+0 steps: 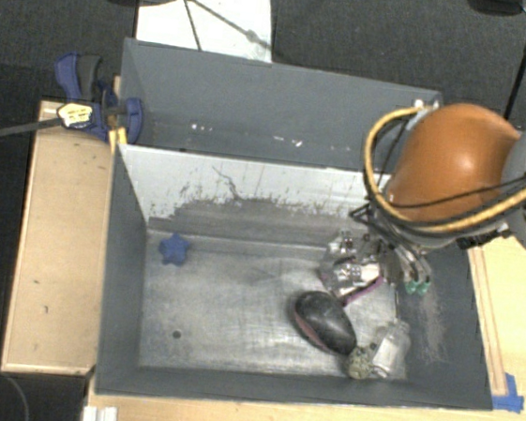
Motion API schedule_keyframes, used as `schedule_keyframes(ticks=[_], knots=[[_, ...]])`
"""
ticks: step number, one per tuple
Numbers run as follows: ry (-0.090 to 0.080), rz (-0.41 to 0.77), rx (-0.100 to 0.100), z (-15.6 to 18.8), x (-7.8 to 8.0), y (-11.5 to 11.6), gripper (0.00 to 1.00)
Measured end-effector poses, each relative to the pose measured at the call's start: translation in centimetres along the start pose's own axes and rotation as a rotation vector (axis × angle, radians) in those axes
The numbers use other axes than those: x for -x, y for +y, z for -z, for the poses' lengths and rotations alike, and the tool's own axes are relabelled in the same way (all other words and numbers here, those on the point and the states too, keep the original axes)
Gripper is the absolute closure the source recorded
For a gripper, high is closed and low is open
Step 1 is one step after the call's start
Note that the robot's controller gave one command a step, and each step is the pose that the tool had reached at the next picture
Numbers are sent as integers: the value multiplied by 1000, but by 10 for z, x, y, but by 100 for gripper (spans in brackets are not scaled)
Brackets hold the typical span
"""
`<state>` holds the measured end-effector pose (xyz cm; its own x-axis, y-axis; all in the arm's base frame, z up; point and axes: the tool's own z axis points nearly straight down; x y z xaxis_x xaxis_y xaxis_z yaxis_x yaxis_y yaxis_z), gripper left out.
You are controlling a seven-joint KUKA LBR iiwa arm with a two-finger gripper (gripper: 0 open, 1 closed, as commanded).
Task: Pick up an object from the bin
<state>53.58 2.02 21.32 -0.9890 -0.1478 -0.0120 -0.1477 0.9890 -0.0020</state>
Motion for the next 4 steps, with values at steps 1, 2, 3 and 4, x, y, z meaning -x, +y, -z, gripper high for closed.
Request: schedule_keyframes(ticks=[1,2,3,4], knots=[[10,-3,3,-5,-2,1,0],[12,-16,2,-145,-44,-33,0],[15,-19,3,-142,-44,-32,100],[3,-27,0,-18,-44,-46,100]])
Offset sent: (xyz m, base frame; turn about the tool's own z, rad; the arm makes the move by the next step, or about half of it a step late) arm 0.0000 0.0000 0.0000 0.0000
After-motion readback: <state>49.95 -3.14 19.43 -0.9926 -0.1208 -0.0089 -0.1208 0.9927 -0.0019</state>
